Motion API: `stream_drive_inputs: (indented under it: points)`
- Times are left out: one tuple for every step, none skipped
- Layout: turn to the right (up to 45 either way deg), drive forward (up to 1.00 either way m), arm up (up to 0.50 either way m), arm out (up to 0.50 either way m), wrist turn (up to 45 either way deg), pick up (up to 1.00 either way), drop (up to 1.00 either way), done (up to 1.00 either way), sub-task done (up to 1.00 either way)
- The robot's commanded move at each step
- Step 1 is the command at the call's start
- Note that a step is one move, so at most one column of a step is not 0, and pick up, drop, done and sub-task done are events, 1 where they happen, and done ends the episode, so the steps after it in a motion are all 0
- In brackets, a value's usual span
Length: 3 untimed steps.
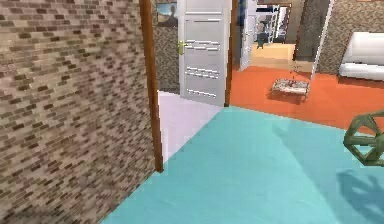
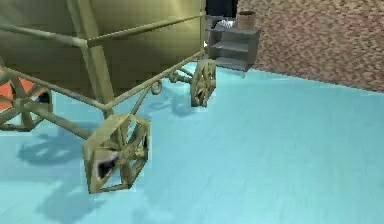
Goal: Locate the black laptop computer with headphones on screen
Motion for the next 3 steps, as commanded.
stream_drive_inputs:
  points:
    - [18.0,0.00,0.00,0.00,0.0,0.00,0.00,0.00,0.00]
    - [0.0,1.00,0.00,0.00,0.0,0.00,0.00,0.00,0.00]
    - [3.0,0.00,0.00,0.00,0.0,0.00,0.00,0.00,0.00]
